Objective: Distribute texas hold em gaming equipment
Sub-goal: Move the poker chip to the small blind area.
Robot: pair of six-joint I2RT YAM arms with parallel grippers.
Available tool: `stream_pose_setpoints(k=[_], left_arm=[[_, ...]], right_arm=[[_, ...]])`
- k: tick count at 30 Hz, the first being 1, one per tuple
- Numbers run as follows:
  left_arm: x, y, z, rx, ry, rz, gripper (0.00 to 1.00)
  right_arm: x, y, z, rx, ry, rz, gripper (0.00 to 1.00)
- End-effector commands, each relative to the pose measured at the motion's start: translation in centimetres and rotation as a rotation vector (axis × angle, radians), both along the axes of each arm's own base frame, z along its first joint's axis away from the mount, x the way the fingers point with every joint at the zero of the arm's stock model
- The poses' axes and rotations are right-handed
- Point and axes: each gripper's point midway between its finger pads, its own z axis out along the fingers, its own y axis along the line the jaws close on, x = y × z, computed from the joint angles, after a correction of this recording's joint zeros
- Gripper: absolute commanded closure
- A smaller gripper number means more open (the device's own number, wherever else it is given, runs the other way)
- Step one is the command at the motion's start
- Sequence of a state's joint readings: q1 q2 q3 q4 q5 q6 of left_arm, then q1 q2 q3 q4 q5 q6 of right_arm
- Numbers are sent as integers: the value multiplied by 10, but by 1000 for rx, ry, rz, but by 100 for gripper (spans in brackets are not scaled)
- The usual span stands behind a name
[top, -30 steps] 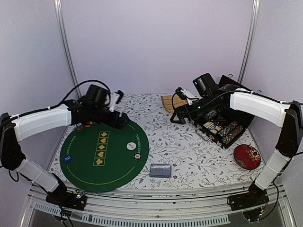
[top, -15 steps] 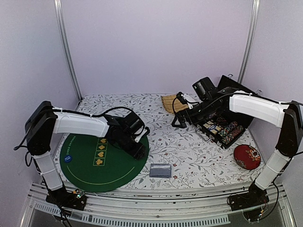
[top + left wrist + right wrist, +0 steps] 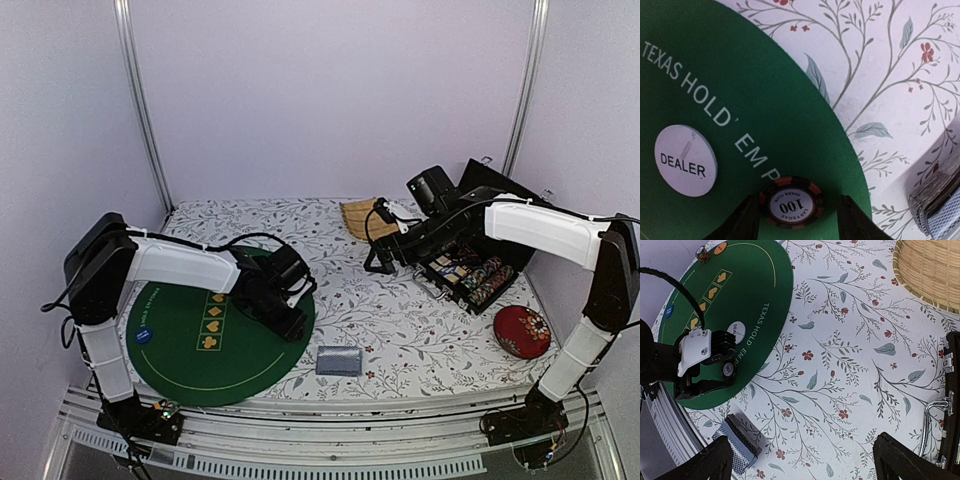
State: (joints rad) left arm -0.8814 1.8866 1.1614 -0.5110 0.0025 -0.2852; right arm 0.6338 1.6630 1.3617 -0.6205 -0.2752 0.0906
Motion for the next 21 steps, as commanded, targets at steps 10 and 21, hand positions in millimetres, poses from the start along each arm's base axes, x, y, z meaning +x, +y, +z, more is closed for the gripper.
stream_pose_setpoints(k=[10,21], left_arm=[[-9,15,-22,146,1,4,63],[-21,54,-23,257,8,56,70]], right_arm=[[-1,-1,14,27,-37,6,0],[-3,-2,14,24,-38,12,0]])
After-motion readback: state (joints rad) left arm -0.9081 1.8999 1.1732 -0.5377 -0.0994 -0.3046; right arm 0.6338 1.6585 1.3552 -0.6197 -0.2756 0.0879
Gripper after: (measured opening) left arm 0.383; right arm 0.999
